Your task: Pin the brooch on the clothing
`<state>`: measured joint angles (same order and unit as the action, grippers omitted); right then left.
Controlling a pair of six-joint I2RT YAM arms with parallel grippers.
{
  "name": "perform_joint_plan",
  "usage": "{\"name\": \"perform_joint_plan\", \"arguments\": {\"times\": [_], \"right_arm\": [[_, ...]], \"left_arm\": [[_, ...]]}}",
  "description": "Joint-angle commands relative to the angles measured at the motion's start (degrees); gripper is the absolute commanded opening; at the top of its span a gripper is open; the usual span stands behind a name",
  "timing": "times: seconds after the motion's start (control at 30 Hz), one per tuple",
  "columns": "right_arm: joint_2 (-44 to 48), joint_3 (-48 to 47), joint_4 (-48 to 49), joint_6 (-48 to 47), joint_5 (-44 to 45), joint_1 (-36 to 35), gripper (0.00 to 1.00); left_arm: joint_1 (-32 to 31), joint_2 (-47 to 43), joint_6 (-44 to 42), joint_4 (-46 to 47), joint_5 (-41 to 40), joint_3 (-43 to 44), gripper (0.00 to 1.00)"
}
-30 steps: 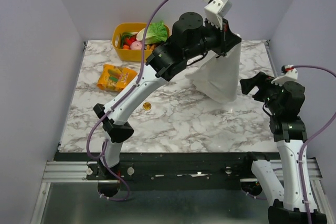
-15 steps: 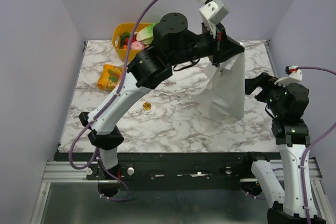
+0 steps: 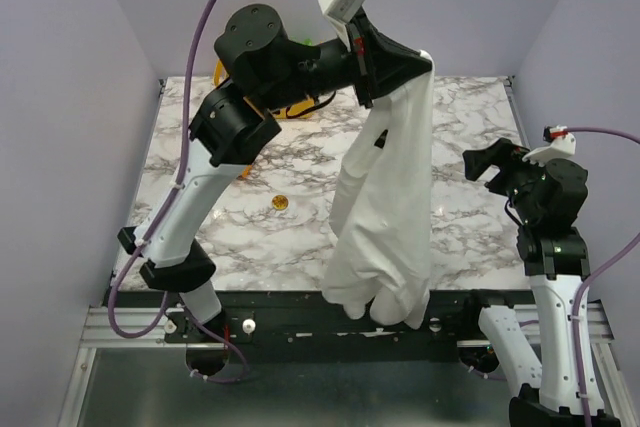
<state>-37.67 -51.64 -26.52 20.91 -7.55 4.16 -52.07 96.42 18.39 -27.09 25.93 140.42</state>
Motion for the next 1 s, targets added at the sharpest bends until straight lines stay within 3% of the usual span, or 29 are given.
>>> {"name": "perform_joint_plan", "arguments": {"times": [0.0, 0.17, 0.3, 0.43, 0.47, 0.5, 0.53, 0.57, 0.6, 0.7, 0.77, 0.8, 0.83, 0.9, 0.97], "right_arm": [[-0.9, 2.0, 1.3, -0.6, 0.6, 0.3, 1.0], [-3.9, 3.4, 2.0, -0.8, -1.9, 0.3, 1.0], [-6.0, 4.3, 2.3, -0.4, -3.2, 0.3, 1.0], [-7.0, 5.1, 2.6, -0.4, -3.6, 0.3, 1.0], [-7.1, 5.4, 2.8, -0.4, -3.6, 0.3, 1.0], [-7.2, 5.5, 2.7, -0.3, -3.7, 0.3, 1.0], [-7.1, 5.7, 2.7, -0.4, -4.0, 0.3, 1.0], [-7.1, 5.8, 2.8, -0.3, -4.1, 0.3, 1.0], [-6.9, 6.2, 2.8, -0.3, -4.4, 0.3, 1.0], [-5.9, 7.2, 2.7, -0.2, -6.0, 0.3, 1.0], [-5.4, 8.1, 2.7, 0.5, -7.4, 0.3, 1.0], [-5.0, 8.7, 2.6, 0.7, -8.3, 0.3, 1.0], [-5.0, 9.8, 2.5, 1.2, -10.3, 0.3, 1.0], [-4.9, 10.8, 2.1, 1.5, -12.3, 0.2, 1.0], [-4.4, 12.3, 1.4, 0.6, -16.2, 0.0, 0.98]], "left_arm": [[7.4, 8.3, 5.9, 4.5, 4.6, 1.7, 0.0], [13.0, 21.7, 9.5, 5.8, 4.6, 2.8, 0.0], [16.1, 34.6, 14.0, 7.8, 3.8, 10.1, 0.0], [16.2, 40.8, 20.6, 16.8, 5.3, 10.1, 0.02], [16.3, 41.3, 21.0, 18.4, 4.3, 9.9, 0.41], [16.3, 41.2, 20.5, 17.5, -0.6, 10.0, 0.67], [16.8, 41.0, 19.9, 15.9, -3.5, 9.8, 0.87], [17.1, 39.6, 19.0, 13.5, -5.1, 9.0, 0.99], [17.5, 38.8, 18.2, 12.3, -6.1, 8.0, 0.99], [18.2, 32.8, 14.5, 5.3, -9.0, 1.5, 0.99], [17.9, 24.2, 11.8, 2.4, -11.3, -9.8, 0.99], [17.7, 20.4, 12.1, 3.6, -11.7, -15.9, 0.99], [17.6, 16.3, 12.5, 5.7, -11.9, -29.5, 0.99], [17.2, 4.5, 14.0, 10.8, -12.9, -47.5, 0.99], [17.2, -5.4, 16.0, 14.1, -12.9, -57.2, 0.99]]}}
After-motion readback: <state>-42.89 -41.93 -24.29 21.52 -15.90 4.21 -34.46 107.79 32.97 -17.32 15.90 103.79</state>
